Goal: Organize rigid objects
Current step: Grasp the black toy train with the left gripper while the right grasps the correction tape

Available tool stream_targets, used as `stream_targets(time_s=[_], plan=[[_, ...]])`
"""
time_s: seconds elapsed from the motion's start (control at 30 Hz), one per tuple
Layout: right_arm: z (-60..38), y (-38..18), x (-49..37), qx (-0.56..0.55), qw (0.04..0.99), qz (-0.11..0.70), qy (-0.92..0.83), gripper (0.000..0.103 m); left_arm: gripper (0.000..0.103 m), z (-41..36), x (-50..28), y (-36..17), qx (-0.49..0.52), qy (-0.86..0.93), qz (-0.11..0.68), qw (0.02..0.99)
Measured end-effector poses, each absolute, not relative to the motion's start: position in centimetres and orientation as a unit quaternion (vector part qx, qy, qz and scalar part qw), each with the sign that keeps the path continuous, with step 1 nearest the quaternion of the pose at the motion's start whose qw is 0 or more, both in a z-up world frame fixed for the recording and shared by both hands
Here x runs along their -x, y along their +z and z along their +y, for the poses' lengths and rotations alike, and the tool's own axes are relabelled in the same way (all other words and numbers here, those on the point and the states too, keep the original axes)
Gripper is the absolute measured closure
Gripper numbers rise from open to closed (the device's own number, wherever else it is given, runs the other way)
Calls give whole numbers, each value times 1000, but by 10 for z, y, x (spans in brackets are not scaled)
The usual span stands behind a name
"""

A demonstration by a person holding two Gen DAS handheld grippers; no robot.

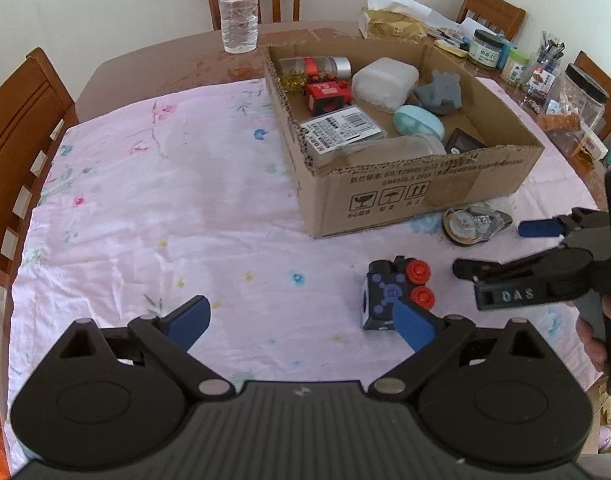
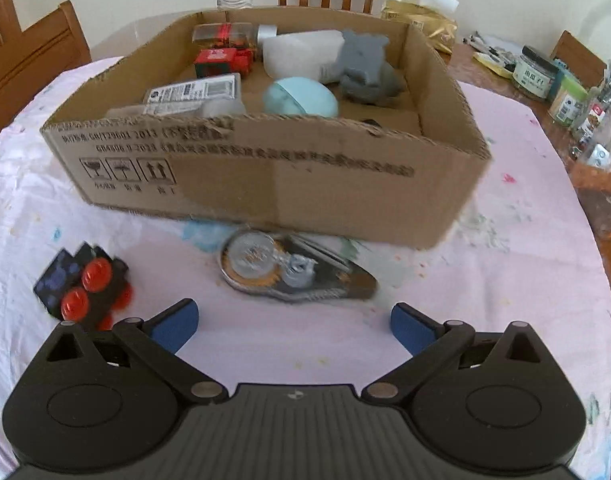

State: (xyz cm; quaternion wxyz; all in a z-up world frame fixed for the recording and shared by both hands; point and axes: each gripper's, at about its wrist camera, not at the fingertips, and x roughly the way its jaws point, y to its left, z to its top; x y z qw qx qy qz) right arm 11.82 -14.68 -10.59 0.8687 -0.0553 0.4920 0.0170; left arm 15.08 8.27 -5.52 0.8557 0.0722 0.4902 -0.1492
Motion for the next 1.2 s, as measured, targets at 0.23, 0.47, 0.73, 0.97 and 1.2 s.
stream_targets(time_s=[0.23, 0.47, 0.73, 0.97, 1.2], plan=[[-139, -109, -130, 40, 881, 472, -10, 0, 6, 86, -148, -62, -74, -147, 500, 850], [-141, -109, -140, 25, 881, 471, -40, 0, 6, 83, -150, -64, -77, -156, 499, 849], [-151, -108, -139, 17, 879, 474, -58, 1, 6, 74, -150, -68, -81, -176, 496, 847], [-171, -107, -131, 19, 879, 474, -56, 0, 6, 60, -155, -81, -82, -196, 498, 841], [-183, -107, -126, 27, 881, 470, -38, 0, 19, 36, -157, -93, -112, -226, 485, 838]])
